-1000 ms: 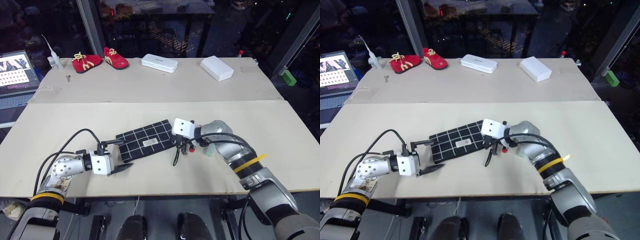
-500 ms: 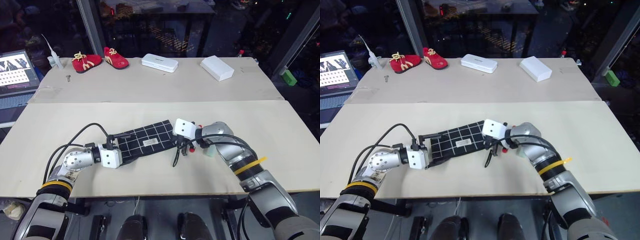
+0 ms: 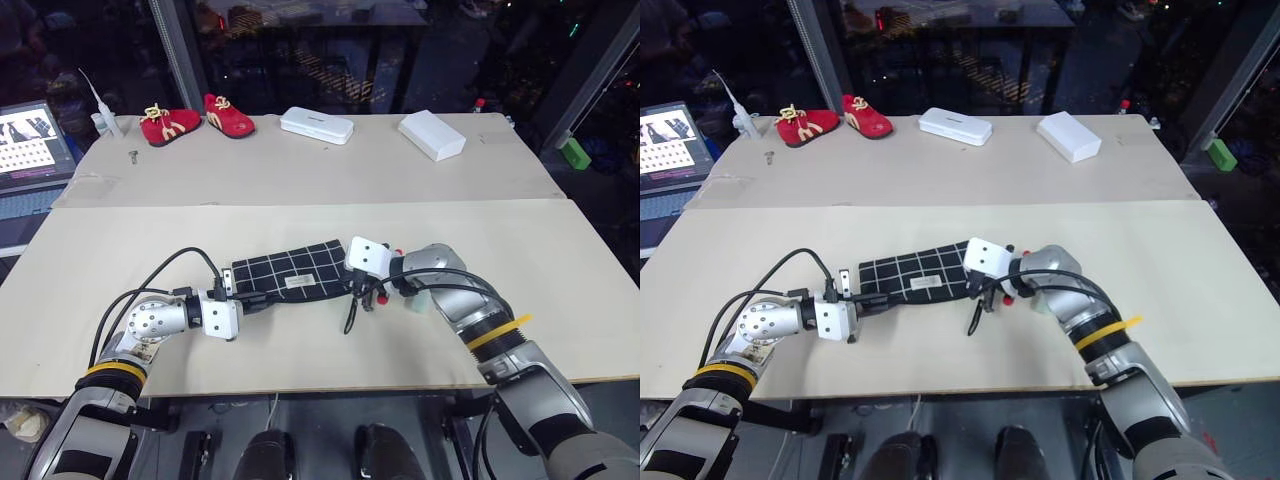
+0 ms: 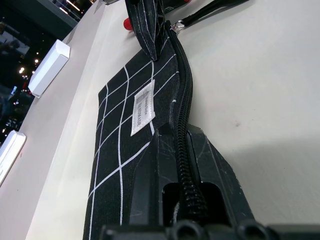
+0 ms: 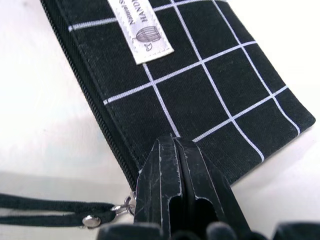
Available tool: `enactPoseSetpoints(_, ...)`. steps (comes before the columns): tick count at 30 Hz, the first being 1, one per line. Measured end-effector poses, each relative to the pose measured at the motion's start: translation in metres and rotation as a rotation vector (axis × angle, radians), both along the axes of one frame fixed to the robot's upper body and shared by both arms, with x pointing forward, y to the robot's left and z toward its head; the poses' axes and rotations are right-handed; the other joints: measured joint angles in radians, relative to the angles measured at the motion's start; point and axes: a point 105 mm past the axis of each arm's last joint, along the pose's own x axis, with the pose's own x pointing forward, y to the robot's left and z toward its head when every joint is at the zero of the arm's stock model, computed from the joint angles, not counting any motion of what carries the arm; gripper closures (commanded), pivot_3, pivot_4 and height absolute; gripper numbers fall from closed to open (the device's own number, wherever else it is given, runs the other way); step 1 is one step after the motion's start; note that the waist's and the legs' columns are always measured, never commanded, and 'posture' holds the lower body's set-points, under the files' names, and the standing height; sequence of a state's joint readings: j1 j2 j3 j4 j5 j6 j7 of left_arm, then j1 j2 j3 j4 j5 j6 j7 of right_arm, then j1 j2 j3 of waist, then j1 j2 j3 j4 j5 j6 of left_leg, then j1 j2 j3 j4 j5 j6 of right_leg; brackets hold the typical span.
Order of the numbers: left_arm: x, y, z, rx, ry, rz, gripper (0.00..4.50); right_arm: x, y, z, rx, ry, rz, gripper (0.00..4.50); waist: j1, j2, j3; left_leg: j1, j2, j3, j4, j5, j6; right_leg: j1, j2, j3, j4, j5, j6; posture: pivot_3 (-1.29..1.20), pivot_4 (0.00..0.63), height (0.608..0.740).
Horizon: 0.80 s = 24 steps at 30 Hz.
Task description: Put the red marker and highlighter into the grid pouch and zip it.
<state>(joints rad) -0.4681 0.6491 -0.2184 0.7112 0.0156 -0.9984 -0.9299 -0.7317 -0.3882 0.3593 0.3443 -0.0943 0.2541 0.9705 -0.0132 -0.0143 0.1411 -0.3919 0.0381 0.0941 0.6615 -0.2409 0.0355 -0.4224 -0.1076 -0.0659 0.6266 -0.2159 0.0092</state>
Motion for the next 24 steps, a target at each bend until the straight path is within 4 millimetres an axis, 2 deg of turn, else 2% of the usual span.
enactPoseSetpoints(1,0.0,0.0,0.0,-0.004,0.003,0.003,4.5,0.001,0.002,0.002,0.028,0.008,-0.011,3.72,0.0,0.0,0.0,0.0,0.0,0.0,0.0,0.0,0.0,0.0,0.0,0.0,0.0,0.0,0.0,0.0,0.15,0.74)
enactPoseSetpoints(3,0.002,-0.001,-0.001,-0.024,0.021,0.016,4.5,0.004,0.006,0.012,0.178,0.079,-0.058,2.99,0.0,0.0,0.0,0.0,0.0,-0.001,0.0,0.0,0.0,0.0,0.0,0.0,0.0,0.0,0.0,0.0,0.15,0.74)
enactPoseSetpoints(10,0.003,0.0,0.0,-0.071,0.055,0.057,4.5,0.01,-0.005,0.045,0.38,0.163,-0.11,0.58,0.001,0.0,0.0,-0.002,0.0,-0.005,0.0,0.0,0.001,0.0,-0.001,0.0,-0.001,0.0,0.0,0.0,0.15,0.74)
enactPoseSetpoints(13,0.004,-0.005,0.0,-0.162,0.099,0.106,4.5,0.014,-0.021,0.069,0.492,0.21,-0.157,0.58,0.003,0.0,0.0,-0.004,0.0,-0.006,0.0,0.0,0.001,-0.002,-0.001,0.0,-0.001,0.0,0.0,0.0,0.15,0.74)
enactPoseSetpoints(15,0.005,-0.011,0.001,-0.266,0.148,0.161,4.5,0.014,-0.043,0.094,0.524,0.167,-0.184,0.58,0.007,0.0,0.0,-0.006,0.0,-0.008,0.0,0.0,0.001,-0.002,-0.001,-0.002,-0.001,0.0,0.0,0.0,0.15,0.74)
enactPoseSetpoints(17,0.006,-0.012,0.003,-0.313,0.179,0.206,4.5,0.015,-0.058,0.105,0.516,0.109,-0.223,0.58,0.006,0.0,0.0,-0.006,0.0,-0.008,0.0,0.0,0.001,-0.002,-0.001,-0.002,-0.001,0.0,0.0,0.0,0.15,0.74)
enactPoseSetpoints(19,0.008,-0.012,0.009,-0.346,0.182,0.237,4.5,0.016,-0.062,0.1,0.496,0.098,-0.266,0.58,0.001,0.0,0.0,-0.005,0.0,-0.008,0.0,0.0,0.001,-0.002,-0.001,-0.002,-0.002,0.0,0.0,0.0,0.15,0.74)
enactPoseSetpoints(24,0.01,-0.016,0.015,-0.411,0.197,0.294,4.5,0.014,-0.058,0.066,0.472,0.145,-0.352,0.58,-0.006,0.0,0.0,-0.004,0.0,-0.007,0.0,0.0,0.0,-0.002,0.0,-0.001,-0.001,0.0,0.0,0.0,0.15,0.74)
